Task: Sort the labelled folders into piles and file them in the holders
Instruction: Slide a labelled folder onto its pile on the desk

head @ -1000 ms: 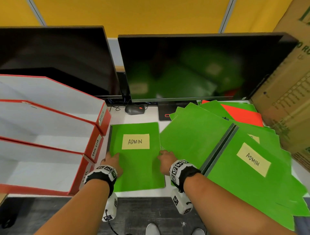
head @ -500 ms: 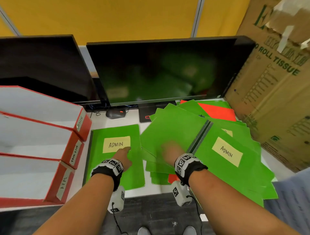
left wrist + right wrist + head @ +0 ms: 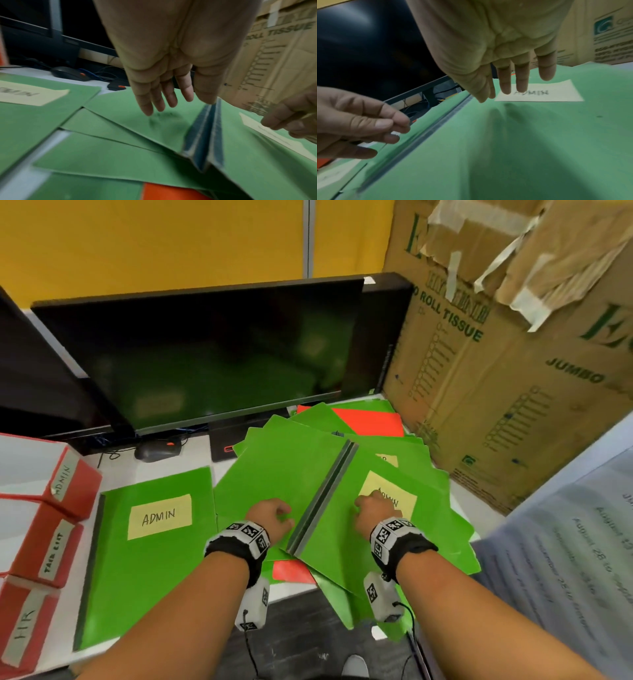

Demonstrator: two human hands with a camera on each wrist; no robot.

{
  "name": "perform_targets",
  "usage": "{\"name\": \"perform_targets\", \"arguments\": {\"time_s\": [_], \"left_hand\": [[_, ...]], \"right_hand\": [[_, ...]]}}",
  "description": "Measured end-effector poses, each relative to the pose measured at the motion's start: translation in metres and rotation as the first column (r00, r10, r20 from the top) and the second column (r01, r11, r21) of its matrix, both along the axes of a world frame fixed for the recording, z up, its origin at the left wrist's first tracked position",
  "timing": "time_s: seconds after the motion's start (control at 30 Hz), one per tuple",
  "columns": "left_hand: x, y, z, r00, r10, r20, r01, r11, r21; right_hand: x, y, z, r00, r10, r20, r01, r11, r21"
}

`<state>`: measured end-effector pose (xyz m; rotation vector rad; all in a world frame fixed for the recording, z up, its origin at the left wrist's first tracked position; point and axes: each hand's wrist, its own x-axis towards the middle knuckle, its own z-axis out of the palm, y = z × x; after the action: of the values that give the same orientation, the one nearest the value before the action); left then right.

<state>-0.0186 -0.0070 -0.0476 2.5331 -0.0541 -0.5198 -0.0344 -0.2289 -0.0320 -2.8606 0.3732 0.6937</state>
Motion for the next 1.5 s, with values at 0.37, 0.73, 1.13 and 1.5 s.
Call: {"name": "perform_targets", "arguments": {"time_s": [0.37,0.73,1.13,1.5], "left_hand": [[0.001,-0.063,-0.017,1.0,-0.002,0.014,-0.001,0.979,0.203],[0.002,-0.07,-0.018,0.995,0.097,0.035,-0.1,0.991,0.09],[0.02,-0.067,0.061,0.951,0.267,0.157,-0.25,0.961,-0.119],[0.024,-0.021,0.111,0.962,0.175,0.209,-0.15,0.98,-0.13]], "right_hand": [[-0.012,-0.032,-0.025,0.983,0.126,-0.132,-0.118,0.991,0.064],[-0.004,-0.038,-0.029,0.985,0.132,-0.11,-0.122,0.988,0.093],[0.017,-0.026,0.007,0.987,-0.063,0.149,0.037,0.984,0.175],[0.025,0.024,0.032,0.997,0.063,0.039,-0.073,0.925,0.374]]}}
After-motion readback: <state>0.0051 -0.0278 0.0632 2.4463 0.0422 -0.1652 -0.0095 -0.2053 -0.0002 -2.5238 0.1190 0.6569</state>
